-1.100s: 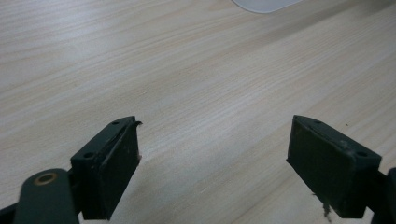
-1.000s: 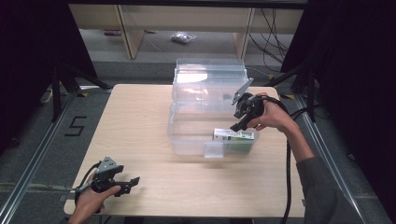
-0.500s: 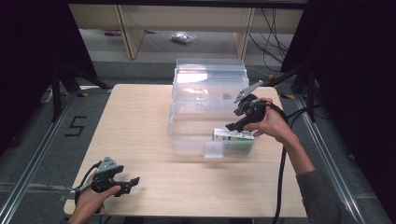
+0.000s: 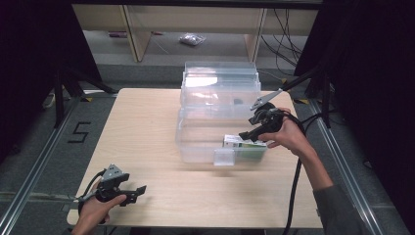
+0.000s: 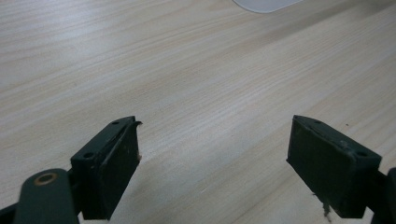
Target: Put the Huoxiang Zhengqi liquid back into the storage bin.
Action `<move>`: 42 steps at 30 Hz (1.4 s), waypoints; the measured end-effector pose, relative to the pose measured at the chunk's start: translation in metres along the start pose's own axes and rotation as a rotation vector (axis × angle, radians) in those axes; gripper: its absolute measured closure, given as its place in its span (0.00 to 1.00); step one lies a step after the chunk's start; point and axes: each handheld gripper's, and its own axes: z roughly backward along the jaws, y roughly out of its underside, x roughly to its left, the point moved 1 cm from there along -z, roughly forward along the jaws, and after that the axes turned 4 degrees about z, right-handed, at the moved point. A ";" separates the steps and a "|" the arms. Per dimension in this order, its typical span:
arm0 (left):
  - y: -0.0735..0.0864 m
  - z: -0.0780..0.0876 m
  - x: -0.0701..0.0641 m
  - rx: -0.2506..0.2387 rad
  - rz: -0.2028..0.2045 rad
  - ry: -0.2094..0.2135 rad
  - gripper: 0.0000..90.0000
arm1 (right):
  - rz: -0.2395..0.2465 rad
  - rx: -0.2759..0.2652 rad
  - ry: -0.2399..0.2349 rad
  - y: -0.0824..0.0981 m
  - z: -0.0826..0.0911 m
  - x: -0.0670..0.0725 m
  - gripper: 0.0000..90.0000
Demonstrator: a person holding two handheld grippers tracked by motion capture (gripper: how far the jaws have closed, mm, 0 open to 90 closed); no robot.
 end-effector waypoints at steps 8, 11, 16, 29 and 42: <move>0.000 0.000 0.000 -0.006 0.001 -0.001 0.18 | -0.055 0.004 0.013 0.009 0.006 0.005 0.29; 0.000 0.000 0.000 -0.006 -0.003 0.001 0.18 | -0.034 -0.030 0.003 0.014 0.005 0.007 0.29; 0.000 0.000 0.000 -0.006 -0.009 0.003 0.18 | -0.051 -0.045 0.014 0.023 0.008 0.012 0.27; 0.000 0.000 -0.001 -0.007 0.000 0.000 0.18 | -0.085 -0.075 0.005 0.040 0.018 0.026 0.27; 0.000 -0.002 -0.003 -0.038 0.036 0.005 0.18 | -0.089 -0.098 0.005 0.059 0.023 0.043 0.26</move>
